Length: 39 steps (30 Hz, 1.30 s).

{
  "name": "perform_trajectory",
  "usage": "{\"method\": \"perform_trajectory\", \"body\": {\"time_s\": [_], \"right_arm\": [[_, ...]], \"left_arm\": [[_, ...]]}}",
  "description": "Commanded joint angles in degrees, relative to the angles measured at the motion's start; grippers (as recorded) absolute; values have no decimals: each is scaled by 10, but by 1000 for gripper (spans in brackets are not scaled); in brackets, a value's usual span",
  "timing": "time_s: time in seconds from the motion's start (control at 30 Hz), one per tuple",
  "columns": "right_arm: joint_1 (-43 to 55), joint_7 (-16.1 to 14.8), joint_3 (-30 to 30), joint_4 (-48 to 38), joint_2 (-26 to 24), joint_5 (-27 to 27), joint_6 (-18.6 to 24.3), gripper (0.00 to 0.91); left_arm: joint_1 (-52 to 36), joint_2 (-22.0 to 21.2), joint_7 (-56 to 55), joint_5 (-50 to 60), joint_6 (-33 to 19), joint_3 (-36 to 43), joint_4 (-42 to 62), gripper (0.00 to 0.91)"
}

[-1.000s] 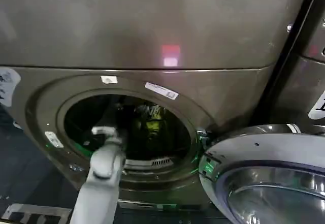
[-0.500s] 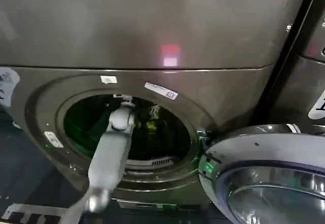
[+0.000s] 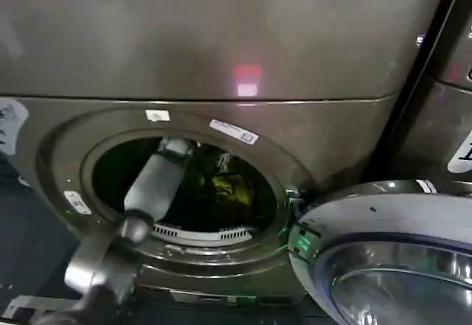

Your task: Grasp the clothes from the dryer.

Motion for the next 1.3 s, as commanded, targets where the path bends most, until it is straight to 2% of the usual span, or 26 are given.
{"method": "perform_trajectory", "body": {"time_s": [0.03, 0.13, 0.37, 0.77, 0.83, 0.87, 0.97, 1.0, 1.3], "right_arm": [[0, 0, 1, 0, 1, 0, 0, 907], [1, 0, 0, 1, 1, 0, 0, 907], [1, -1, -1, 3, 2, -2, 1, 907], [9, -2, -11, 8, 5, -3, 3, 907], [10, -2, -12, 8, 6, -3, 3, 907], [10, -2, -11, 7, 6, -3, 4, 907], [11, -2, -13, 6, 6, -4, 5, 907], [12, -2, -15, 7, 6, -4, 5, 907], [13, -1, -16, 7, 8, -4, 6, 907]], "left_arm": [[-44, 0, 37, 174, -21, 39, 64, 907], [-38, -8, -7, 180, 25, 32, 62, 907], [-25, -22, 5, 193, 26, 24, 84, 907], [-7, -21, 12, 187, 23, 25, 109, 899], [-7, -22, 16, 186, 20, 26, 110, 694], [-7, -22, 18, 186, 18, 26, 110, 148], [-10, -24, 21, 184, 13, 27, 112, 11], [-13, -25, 24, 184, 11, 30, 113, 0], [-13, -25, 44, 159, 2, 32, 104, 0]]}}
